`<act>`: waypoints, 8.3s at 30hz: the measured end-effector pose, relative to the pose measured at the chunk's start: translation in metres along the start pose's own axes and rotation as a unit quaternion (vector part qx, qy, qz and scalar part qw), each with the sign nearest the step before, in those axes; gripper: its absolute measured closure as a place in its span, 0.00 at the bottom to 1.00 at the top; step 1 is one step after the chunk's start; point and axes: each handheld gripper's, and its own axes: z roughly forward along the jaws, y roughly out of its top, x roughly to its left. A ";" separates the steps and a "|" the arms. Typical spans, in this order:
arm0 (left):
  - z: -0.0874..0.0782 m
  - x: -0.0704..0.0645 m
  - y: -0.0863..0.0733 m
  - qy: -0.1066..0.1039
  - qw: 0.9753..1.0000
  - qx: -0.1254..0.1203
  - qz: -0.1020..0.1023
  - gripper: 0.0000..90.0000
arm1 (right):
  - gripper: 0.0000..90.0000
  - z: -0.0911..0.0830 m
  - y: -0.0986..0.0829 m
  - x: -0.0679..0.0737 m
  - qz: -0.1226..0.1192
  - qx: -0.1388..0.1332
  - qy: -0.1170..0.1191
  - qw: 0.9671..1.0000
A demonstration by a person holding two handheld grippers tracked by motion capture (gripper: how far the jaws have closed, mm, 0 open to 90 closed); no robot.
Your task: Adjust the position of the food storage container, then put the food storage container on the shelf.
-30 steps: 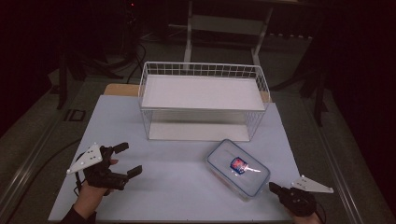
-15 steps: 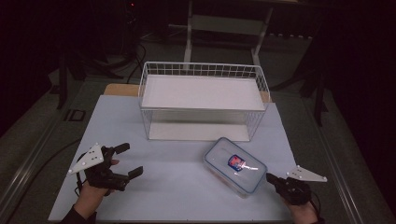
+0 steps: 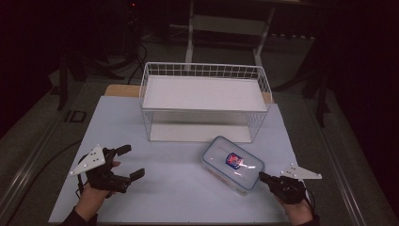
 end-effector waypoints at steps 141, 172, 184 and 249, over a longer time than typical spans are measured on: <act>0.006 -0.002 -0.003 -0.007 1.000 0.014 0.001 0.01 | 1.00 0.115 0.079 -0.005 -0.032 0.032 0.014 0.999; 0.084 -0.011 0.030 -0.028 0.989 0.116 -0.085 0.01 | 0.13 0.042 0.078 0.024 -0.058 -0.110 0.070 0.990; 0.126 0.007 0.021 -0.037 0.964 0.176 -0.194 0.01 | 0.16 0.044 0.064 0.032 -0.108 -0.131 0.055 0.984; 0.129 0.041 -0.008 -0.080 0.912 0.242 -0.321 0.63 | 0.12 0.091 0.058 -0.010 0.105 0.015 0.139 0.985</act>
